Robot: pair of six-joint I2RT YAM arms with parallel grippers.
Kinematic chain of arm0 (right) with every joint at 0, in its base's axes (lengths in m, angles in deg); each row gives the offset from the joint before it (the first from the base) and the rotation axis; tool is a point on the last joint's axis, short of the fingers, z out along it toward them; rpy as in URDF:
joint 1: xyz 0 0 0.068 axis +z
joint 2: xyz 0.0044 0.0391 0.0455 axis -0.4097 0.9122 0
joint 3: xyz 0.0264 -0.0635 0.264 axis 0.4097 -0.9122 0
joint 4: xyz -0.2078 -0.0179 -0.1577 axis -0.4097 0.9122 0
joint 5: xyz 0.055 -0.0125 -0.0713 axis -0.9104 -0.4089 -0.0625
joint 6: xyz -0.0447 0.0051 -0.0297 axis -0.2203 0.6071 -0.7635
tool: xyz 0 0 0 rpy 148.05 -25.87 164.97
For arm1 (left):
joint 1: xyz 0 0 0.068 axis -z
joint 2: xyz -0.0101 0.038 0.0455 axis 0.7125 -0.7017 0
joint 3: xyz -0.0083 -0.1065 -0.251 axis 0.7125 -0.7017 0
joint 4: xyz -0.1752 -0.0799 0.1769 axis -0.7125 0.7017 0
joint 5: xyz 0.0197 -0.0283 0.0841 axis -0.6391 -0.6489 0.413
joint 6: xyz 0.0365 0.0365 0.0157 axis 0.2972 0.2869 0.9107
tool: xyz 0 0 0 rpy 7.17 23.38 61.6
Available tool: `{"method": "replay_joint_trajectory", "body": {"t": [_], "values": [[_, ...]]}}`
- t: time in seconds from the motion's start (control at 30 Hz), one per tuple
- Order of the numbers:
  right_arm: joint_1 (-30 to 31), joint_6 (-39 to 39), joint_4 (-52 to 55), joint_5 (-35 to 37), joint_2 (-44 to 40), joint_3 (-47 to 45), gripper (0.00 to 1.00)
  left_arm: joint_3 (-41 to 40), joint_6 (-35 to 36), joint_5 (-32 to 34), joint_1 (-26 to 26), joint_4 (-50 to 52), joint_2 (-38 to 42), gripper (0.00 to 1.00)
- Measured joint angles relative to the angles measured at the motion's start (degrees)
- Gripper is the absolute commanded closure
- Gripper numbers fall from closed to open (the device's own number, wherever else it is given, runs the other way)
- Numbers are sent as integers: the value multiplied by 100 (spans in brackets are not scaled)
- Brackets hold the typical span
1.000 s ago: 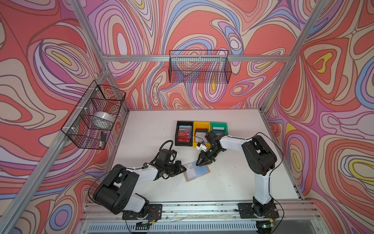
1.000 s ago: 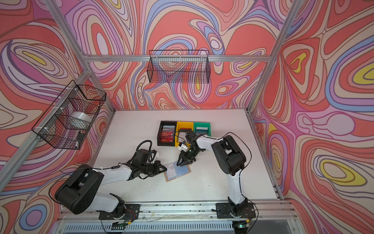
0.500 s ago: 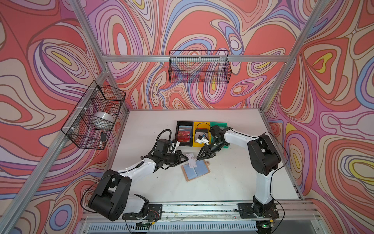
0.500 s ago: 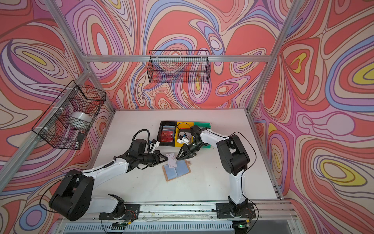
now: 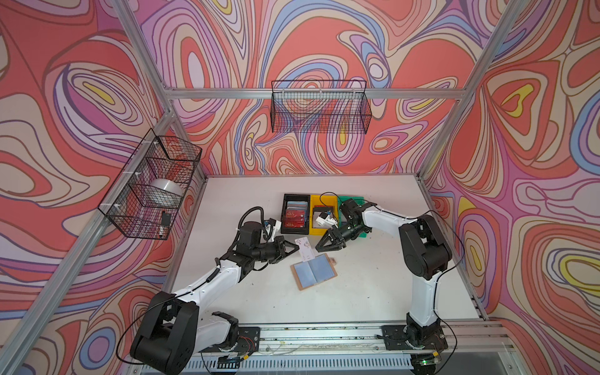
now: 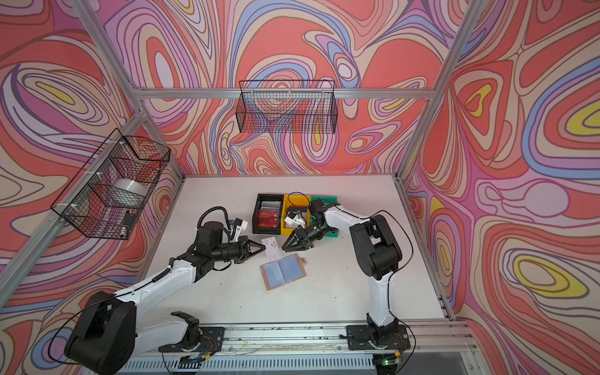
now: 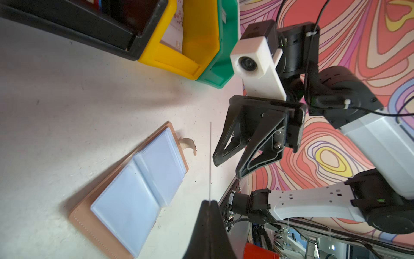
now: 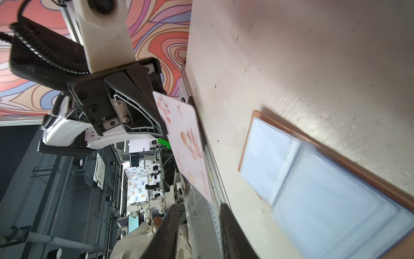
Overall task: Take the credit cards out of the card holder
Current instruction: Take out the credit card from the card slot, then place the credit card in the storage box.
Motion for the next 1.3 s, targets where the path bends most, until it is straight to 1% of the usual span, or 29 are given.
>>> {"method": "replay_joint_trajectory", "body": {"t": [0.13,0.27,0.43,0.63,0.87,1.3], "values": [[-9,20,-42,-181,7,24,66,-205,-391,-107,0,-675,-94,100],[-9,22,-61,-256,103,153,66,-304,-588,-136,0,-894,-144,100],[-11,-74,76,-297,439,516,66,-374,-741,-136,0,-1176,-120,100],[-9,-190,225,-376,721,767,66,-457,-809,-125,0,-1303,-35,100],[-9,-337,437,-555,730,1064,66,-538,-848,-87,0,-1434,-37,100],[87,-629,822,-664,898,1241,67,-586,-957,-83,0,-1775,-111,100]]}}
